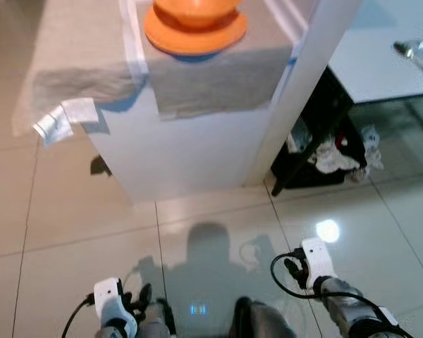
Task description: Setting the table
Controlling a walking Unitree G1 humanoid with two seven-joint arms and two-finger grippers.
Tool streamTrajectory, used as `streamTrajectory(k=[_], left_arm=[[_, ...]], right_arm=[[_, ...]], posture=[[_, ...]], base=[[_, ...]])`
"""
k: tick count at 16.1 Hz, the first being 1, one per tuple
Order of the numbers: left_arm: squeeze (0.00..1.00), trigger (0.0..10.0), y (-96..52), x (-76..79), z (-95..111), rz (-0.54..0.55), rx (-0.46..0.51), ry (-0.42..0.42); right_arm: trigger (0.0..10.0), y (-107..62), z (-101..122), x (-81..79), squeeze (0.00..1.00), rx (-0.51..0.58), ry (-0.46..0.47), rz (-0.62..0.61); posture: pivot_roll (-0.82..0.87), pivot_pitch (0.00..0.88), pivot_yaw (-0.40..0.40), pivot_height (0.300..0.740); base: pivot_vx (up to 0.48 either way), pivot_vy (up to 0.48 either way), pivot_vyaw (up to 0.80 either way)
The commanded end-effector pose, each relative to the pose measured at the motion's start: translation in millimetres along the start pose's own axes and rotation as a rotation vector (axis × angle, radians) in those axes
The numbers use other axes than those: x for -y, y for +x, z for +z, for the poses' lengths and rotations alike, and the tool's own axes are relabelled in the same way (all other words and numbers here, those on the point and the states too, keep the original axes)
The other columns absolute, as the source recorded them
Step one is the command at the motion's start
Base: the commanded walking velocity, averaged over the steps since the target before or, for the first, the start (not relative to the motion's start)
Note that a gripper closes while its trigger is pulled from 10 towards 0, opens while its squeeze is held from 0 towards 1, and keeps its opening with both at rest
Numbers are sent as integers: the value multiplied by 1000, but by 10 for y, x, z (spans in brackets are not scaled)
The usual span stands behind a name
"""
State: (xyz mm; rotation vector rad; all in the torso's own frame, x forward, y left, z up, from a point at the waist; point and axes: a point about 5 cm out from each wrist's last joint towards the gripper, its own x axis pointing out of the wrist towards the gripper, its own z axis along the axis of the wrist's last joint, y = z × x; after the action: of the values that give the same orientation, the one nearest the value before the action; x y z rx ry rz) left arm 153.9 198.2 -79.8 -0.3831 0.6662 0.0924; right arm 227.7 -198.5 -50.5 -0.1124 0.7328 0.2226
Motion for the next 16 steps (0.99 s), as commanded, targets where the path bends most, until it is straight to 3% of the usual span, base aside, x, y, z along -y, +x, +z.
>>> streamTrajectory(k=[1,6,7,9,10,11,13,14,16], left_arm=[[0,10000,-48,21,-131,-9,-45,-2],[0,10000,-18,1,15,-19,18,-8],[0,10000,7,-32,152,-24,94,-115],[0,10000,26,-106,329,-18,178,-210],[0,10000,56,-98,303,-34,102,-130],[0,10000,62,-48,125,-46,-48,23],[0,10000,13,-68,-53,-13,-144,33],[0,10000,-133,-155,-347,77,-275,-13],[0,10000,-131,-147,-353,86,-267,-30]], right_arm=[[10000,-30,-64,24,0,-14,1,1],[10000,4,12,-29,0,10,-4,17],[10000,16,27,-55,0,13,1,25],[10000,35,65,-73,0,18,1,27],[10000,58,102,-108,0,20,-7,33],[10000,74,105,-143,0,9,-26,35],[10000,79,94,-153,0,-1,-13,22],[10000,95,124,-177,0,8,-1,21],[10000,120,223,-192,0,38,-4,30]], posture=[[-86,350,-42,740],[-79,338,-42,740],[-73,321,-35,740],[-67,314,-33,740],[-50,281,-27,740],[-36,252,-24,740],[-14,207,-17,740],[-21,159,-28,740],[-22,154,-25,740]], base=[[0,0,0],[0,0,0],[0,0,0],[0,0,0],[0,0,0],[0,0,0],[0,0,0],[0,0,0],[0,0,0]])
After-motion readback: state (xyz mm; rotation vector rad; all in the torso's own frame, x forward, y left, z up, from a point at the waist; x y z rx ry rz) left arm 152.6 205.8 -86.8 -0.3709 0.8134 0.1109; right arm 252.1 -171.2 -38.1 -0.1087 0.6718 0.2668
